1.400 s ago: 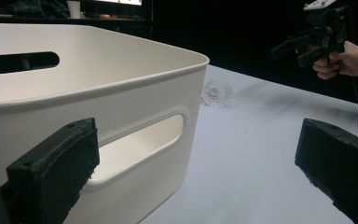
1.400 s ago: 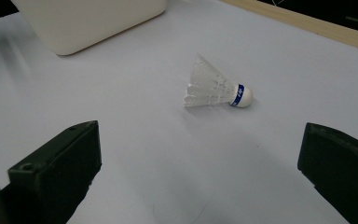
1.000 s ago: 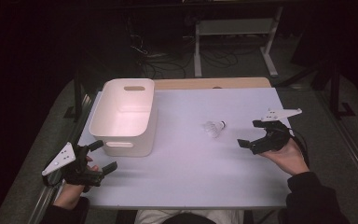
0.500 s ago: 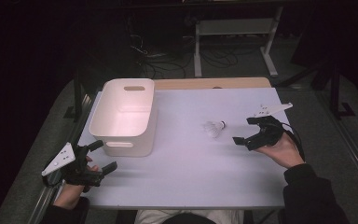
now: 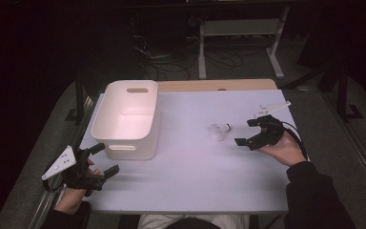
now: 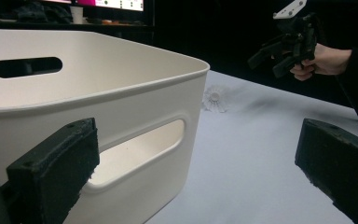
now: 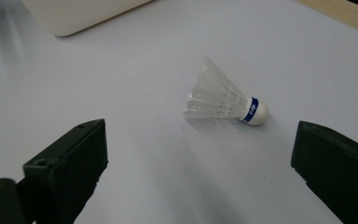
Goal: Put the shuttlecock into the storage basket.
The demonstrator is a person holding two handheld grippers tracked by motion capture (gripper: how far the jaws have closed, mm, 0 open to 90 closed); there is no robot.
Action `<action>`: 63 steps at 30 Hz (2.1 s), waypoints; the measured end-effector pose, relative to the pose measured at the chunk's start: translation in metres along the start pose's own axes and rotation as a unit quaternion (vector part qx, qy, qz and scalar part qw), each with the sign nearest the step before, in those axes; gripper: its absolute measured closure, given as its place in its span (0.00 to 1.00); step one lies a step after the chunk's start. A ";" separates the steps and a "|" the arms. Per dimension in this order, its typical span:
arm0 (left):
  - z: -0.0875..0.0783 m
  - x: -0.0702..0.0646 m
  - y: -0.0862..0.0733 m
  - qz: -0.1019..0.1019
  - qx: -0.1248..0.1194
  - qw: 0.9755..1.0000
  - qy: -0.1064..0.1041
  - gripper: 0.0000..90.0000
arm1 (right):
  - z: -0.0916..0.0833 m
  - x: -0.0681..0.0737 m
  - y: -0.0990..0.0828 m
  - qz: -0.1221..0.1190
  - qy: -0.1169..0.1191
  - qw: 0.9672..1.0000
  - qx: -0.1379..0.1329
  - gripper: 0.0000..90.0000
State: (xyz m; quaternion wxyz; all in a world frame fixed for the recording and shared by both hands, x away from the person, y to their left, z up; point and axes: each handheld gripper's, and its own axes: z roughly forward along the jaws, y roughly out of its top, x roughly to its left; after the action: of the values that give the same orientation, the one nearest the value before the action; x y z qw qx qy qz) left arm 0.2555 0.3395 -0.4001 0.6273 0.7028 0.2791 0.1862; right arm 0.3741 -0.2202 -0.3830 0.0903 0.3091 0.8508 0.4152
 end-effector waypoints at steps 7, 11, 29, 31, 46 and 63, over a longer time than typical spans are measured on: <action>0.000 0.000 0.000 0.000 -0.001 1.000 -0.001 0.00 | 0.007 0.001 0.005 -0.008 0.001 1.000 0.004 0.05; -0.001 0.000 0.000 0.000 -0.002 1.000 -0.001 0.00 | 0.011 0.000 0.006 -0.011 0.004 1.000 0.013 0.09; -0.001 0.000 0.000 0.001 -0.002 1.000 -0.003 0.00 | 0.025 -0.009 0.006 -0.019 0.015 0.999 0.043 0.24; -0.001 0.000 0.000 0.001 -0.002 1.000 -0.003 0.00 | 0.028 -0.010 0.005 -0.018 0.016 0.999 0.047 0.25; -0.001 0.000 0.000 0.002 -0.002 1.000 -0.006 0.00 | 0.040 -0.015 0.006 -0.022 0.037 0.996 0.073 0.42; -0.001 0.000 0.000 0.003 -0.002 1.000 -0.007 0.00 | 0.056 -0.015 0.008 -0.031 0.049 0.994 0.096 0.69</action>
State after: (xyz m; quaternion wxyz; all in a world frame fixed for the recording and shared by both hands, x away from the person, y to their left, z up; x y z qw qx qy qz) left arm 0.2547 0.3400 -0.3996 0.6304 0.7034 0.2723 0.1834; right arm 0.4120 -0.1892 -0.4145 0.0308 0.2690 0.8993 0.3434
